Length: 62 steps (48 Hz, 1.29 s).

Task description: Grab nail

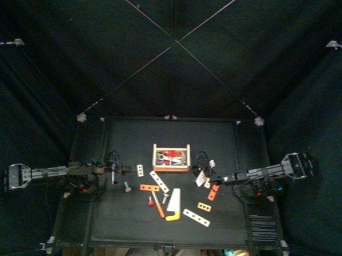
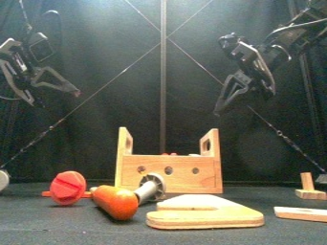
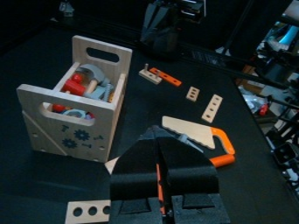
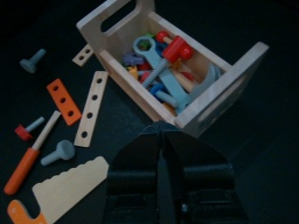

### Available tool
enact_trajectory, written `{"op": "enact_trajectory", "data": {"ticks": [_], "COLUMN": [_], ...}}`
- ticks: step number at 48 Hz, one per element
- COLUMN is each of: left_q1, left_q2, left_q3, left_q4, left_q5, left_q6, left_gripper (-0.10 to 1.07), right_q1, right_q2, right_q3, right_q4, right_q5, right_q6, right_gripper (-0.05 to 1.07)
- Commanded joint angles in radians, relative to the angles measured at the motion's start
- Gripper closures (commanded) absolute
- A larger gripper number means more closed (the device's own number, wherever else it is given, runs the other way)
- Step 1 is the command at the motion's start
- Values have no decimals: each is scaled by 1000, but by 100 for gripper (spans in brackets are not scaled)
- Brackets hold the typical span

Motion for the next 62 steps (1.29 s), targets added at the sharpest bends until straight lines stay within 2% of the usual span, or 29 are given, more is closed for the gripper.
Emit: {"op": "enact_trajectory", "data": {"ticks": [1,9,14,22,27,36,43,55,62], "left_q1": [3,6,8,14,44,51,49,18,-11], "left_q2": [2,2,2,2,2,2,2,2,2], "left_q3": [-23,-21,-20,-26,-32,-12,5,2,-5], "left_q4": [-3,-2,-2,5,17,21,-29,-106,-115], "left_q5": [-3,-2,-2,8,60,149,158,138,127], "left_q6": [3,5,5,20,46,69,71,72,72], "left_gripper": [83,82,81,75,72,69,69,69,69], "right_q1": [18,41,51,63,69,95,121,170,195], "right_q2": [23,144,215,304,336,394,446,592,669], "right_q3": [-46,-118,-164,-245,-293,-377,-474,-653,-746], "right_q4": [-3,-2,29,176,295,477,575,632,647], "right_q5": [-58,-193,-222,-222,-219,-123,32,222,293], "right_q6": [0,-3,-3,-6,-6,-3,-6,-5,-6], "right_gripper": [74,72,72,72,72,71,71,70,56]}}
